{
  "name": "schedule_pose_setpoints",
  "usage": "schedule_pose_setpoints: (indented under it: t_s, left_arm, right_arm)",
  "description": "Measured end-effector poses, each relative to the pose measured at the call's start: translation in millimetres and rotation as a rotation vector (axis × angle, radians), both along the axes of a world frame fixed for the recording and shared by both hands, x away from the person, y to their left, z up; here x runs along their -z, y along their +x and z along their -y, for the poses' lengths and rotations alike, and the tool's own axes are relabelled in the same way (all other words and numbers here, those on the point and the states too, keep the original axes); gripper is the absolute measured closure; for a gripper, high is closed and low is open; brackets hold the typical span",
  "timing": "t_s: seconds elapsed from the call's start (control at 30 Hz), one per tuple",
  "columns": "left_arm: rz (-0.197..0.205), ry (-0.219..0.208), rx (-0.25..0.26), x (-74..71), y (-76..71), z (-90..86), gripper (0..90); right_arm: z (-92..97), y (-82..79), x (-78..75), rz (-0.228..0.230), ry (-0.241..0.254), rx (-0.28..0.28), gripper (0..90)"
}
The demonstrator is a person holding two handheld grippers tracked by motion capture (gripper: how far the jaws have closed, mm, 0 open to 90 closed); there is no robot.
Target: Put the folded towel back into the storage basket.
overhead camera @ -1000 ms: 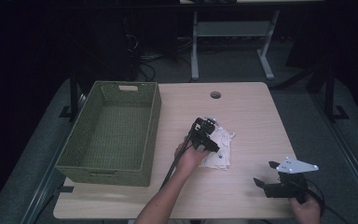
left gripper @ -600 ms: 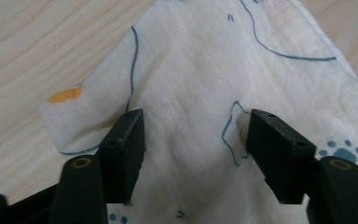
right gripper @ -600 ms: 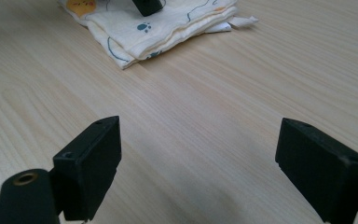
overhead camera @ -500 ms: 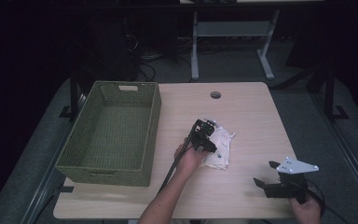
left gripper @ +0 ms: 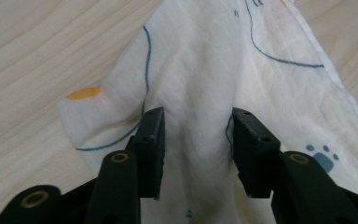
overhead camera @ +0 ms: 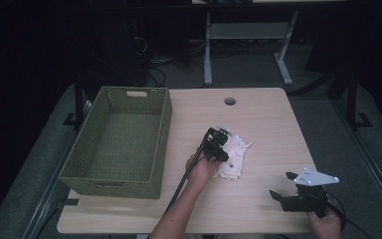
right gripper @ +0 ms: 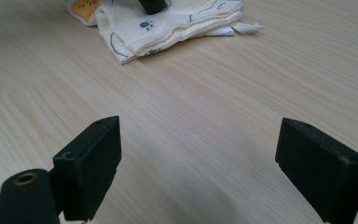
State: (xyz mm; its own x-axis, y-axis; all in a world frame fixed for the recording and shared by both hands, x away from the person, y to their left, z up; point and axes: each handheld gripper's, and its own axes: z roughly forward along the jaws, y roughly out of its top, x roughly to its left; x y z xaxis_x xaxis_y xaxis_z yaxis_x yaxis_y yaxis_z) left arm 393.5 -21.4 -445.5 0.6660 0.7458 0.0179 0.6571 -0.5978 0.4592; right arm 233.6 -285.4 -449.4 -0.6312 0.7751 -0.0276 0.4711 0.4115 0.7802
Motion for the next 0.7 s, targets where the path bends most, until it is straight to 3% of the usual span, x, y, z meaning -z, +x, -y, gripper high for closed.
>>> schedule_pose_setpoints:
  t_s: [0.47,0.7]
  left_arm:
    - [0.011,-0.017,0.006,0.5,2.4,-4.6,79.0]
    - [-0.020,-0.066,0.006,-0.2,4.6,-10.0,82.6]
  right_arm:
    - [2.6,-0.3,-0.8,0.012,0.003,0.010,13.6]
    - [2.8,0.2,-0.2,0.008,0.004,0.010,13.7]
